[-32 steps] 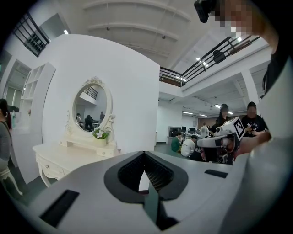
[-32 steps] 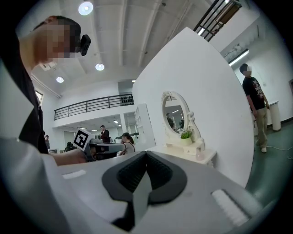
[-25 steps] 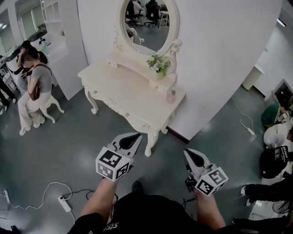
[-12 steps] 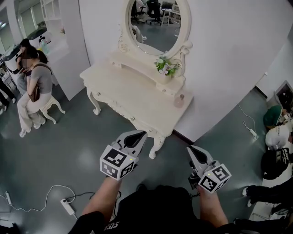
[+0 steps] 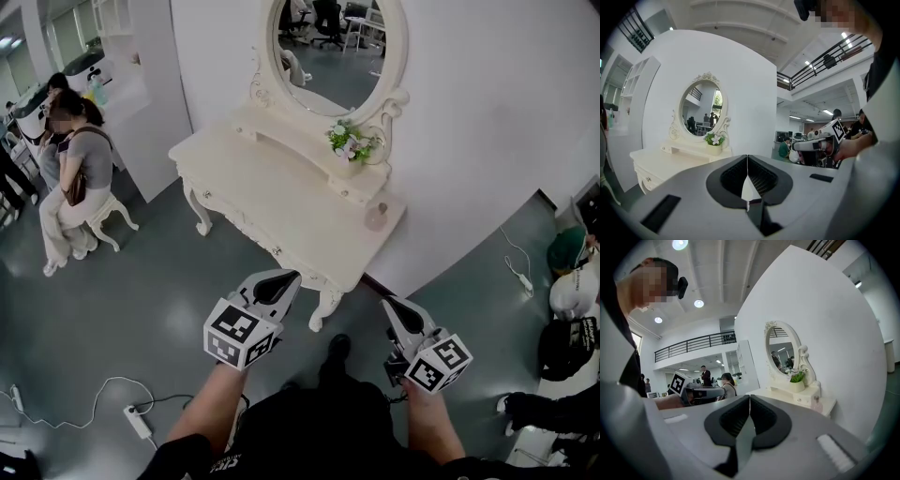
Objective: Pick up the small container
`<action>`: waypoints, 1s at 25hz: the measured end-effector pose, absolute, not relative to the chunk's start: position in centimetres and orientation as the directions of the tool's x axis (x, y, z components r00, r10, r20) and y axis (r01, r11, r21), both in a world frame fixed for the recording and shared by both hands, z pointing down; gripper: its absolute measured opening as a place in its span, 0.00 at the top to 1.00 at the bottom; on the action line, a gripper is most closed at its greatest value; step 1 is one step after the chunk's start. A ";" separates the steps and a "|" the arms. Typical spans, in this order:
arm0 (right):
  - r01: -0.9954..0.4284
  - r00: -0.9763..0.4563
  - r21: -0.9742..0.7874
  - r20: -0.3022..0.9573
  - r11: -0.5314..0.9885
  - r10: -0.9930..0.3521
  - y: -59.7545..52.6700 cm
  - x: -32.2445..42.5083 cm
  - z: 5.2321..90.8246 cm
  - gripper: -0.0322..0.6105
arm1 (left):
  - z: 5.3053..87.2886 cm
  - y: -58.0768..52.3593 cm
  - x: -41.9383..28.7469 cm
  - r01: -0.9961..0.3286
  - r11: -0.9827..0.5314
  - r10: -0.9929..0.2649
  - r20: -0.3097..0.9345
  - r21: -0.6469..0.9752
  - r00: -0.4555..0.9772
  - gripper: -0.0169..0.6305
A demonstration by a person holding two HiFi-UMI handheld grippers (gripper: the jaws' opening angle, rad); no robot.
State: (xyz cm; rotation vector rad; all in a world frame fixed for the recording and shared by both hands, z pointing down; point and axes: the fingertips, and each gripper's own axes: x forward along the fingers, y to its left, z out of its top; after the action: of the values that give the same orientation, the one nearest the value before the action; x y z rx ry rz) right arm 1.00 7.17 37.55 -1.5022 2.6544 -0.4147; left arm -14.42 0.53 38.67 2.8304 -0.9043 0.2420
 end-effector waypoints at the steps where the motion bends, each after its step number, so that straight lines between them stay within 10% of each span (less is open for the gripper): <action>1: -0.831 -0.522 -0.268 0.075 0.487 -0.850 6.5 1.4 37.7 0.93 | 38.8 -0.1 -14.1 -0.585 -0.804 -0.558 0.205 0.104 0.804 0.96; 25: -0.768 -0.605 -0.339 0.108 0.543 -0.789 -12.7 18.0 41.1 0.92 | 41.0 -17.2 4.4 -0.616 -0.782 -0.561 0.323 0.097 0.762 0.96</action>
State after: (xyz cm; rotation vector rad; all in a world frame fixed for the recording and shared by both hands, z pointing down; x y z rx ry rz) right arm 18.02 -12.73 41.08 -1.3682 2.7088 -0.5510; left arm 4.41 -17.18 41.03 2.7614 -0.9323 0.4127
